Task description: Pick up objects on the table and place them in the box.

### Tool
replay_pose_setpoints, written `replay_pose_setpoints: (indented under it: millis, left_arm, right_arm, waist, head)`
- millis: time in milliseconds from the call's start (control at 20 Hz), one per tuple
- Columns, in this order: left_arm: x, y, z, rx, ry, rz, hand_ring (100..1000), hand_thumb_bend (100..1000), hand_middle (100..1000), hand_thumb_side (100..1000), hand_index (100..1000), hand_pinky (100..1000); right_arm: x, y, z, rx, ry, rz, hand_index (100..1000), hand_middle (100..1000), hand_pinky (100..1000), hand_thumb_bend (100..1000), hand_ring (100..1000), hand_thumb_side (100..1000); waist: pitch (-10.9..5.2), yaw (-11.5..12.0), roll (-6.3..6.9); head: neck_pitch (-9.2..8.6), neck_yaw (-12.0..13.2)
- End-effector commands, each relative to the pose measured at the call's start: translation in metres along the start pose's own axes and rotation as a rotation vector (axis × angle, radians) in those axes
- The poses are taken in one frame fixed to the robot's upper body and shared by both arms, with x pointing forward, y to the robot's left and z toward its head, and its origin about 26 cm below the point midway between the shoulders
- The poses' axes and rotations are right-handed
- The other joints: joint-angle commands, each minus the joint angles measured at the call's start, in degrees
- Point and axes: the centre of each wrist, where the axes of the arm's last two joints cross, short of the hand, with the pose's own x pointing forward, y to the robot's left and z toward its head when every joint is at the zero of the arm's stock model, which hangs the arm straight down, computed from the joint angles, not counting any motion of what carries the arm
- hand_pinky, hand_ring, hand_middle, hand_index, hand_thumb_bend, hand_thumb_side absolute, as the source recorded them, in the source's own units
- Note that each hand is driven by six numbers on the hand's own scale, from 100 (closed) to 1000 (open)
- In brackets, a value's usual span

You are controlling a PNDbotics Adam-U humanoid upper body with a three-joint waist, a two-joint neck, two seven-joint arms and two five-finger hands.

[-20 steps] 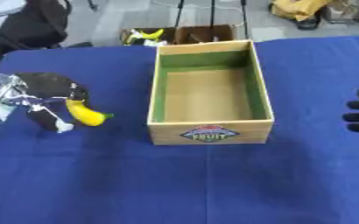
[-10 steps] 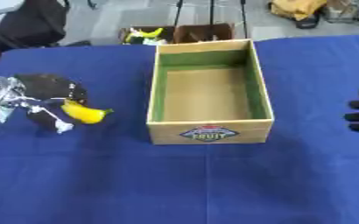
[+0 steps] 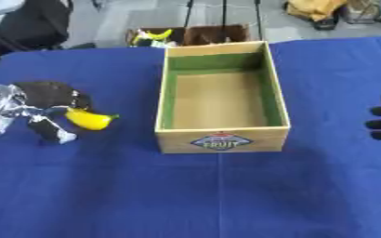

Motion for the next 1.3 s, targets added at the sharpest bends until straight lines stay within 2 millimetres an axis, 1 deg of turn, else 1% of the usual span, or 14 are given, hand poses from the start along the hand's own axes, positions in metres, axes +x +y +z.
replay_pose_setpoints:
  millis: [50, 300, 400, 650, 900, 1200, 1300]
  left_arm:
    - [-0.0096, 0.0076, 0.0083, 0.019, 0.036, -0.028, 743, 224, 742, 530, 833, 505]
    - [-0.0095, 0.0063, 0.0078, 0.037, 0.042, -0.041, 723, 205, 716, 532, 815, 484]
    - [-0.0095, 0.0064, 0.0077, 0.051, 0.044, -0.044, 706, 187, 694, 528, 801, 462]
    - [-0.0094, 0.0053, 0.0074, 0.078, 0.052, -0.059, 676, 197, 668, 517, 779, 429]
    - [-0.0098, 0.0038, 0.0068, 0.104, 0.060, -0.070, 650, 182, 639, 511, 764, 406]
    - [-0.0110, 0.0025, 0.0072, 0.134, 0.073, -0.086, 623, 143, 610, 497, 741, 378]
    - [-0.0114, 0.0029, 0.0075, 0.149, 0.078, -0.091, 615, 117, 601, 491, 734, 368]
  right_arm:
    - [0.0049, -0.0048, -0.0029, -0.007, -0.023, 0.001, 869, 713, 699, 100, 703, 1000]
    - [0.0047, -0.0048, -0.0029, -0.006, -0.022, -0.002, 869, 712, 699, 100, 703, 1000]
    - [0.0046, -0.0048, -0.0029, -0.005, -0.021, -0.002, 870, 712, 699, 100, 703, 1000]
    - [0.0046, -0.0050, -0.0030, -0.006, -0.021, -0.004, 870, 712, 699, 100, 704, 1000]
    - [0.0046, -0.0051, -0.0031, -0.005, -0.020, -0.006, 870, 711, 700, 100, 704, 1000]
    - [0.0048, -0.0052, -0.0034, -0.005, -0.022, -0.008, 870, 711, 700, 100, 704, 1000]
    - [0.0047, -0.0052, -0.0034, -0.005, -0.021, -0.008, 870, 711, 700, 100, 704, 1000]
  waist:
    - [-0.92, 0.0, -0.14]
    - [-0.87, -0.1, -0.19]
    - [-0.85, -0.1, -0.20]
    - [-0.75, -0.2, -0.24]
    - [-0.70, -0.2, -0.23]
    - [-0.65, -0.2, -0.26]
    - [-0.66, -0.2, -0.26]
  head:
    - [-0.62, 0.0]
    - [-0.74, -0.1]
    - [-0.75, -0.1]
    - [-0.94, -0.1]
    - [-0.92, 0.0]
    - [-1.12, 0.0]
    - [-1.08, 0.0]
